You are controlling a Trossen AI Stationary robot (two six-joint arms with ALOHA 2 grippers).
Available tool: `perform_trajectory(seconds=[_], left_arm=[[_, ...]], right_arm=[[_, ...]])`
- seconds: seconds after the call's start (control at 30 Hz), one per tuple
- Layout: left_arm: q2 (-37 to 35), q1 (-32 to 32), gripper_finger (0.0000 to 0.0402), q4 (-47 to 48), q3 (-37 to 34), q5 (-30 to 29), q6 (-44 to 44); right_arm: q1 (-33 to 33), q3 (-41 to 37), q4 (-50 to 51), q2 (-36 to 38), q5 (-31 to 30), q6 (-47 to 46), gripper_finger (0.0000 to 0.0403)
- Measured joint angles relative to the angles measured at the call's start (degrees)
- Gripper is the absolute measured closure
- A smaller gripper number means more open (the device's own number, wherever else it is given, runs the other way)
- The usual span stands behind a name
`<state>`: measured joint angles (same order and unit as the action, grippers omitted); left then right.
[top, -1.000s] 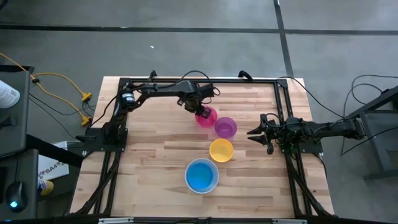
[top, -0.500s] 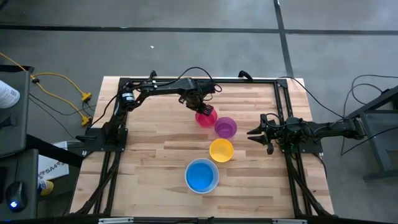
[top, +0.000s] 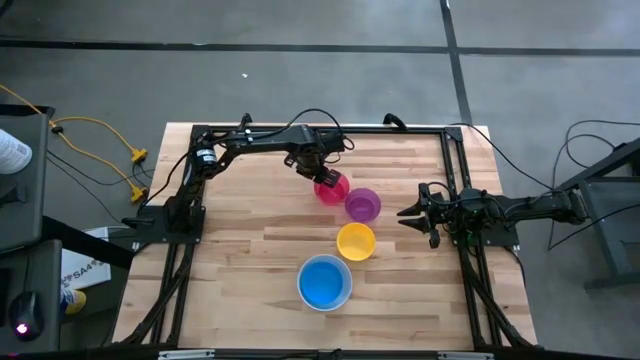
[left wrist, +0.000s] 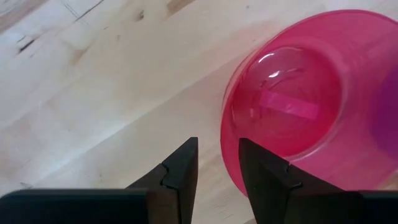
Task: Nest bowls inside each other
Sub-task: Stack the pink bowl on top of the blue bowl
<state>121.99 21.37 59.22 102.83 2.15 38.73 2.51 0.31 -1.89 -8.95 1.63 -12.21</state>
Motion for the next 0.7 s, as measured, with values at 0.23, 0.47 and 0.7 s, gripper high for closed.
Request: perform_trajectory(seconds=[0.23, 0.47, 0.7], left_arm=[[0.0, 0.0, 0.0286, -0.3, 0.0, 0.0, -0.1], [0.0, -0.1, 0.0286, -1.1, -0.2, 0.1, -0.1], [0.0, -0.4, 0.0286, -3.1, -2.2, 0.5, 0.0]], right_arm=[[0.0, 0.0, 0.0, 0.0, 0.0, 0.0, 0.0306], [0.0, 0.0, 0.0, 0.0, 0.0, 0.0, 0.0306], [0.0, 0.0, 0.0, 0.0, 0.0, 0.0, 0.0306]])
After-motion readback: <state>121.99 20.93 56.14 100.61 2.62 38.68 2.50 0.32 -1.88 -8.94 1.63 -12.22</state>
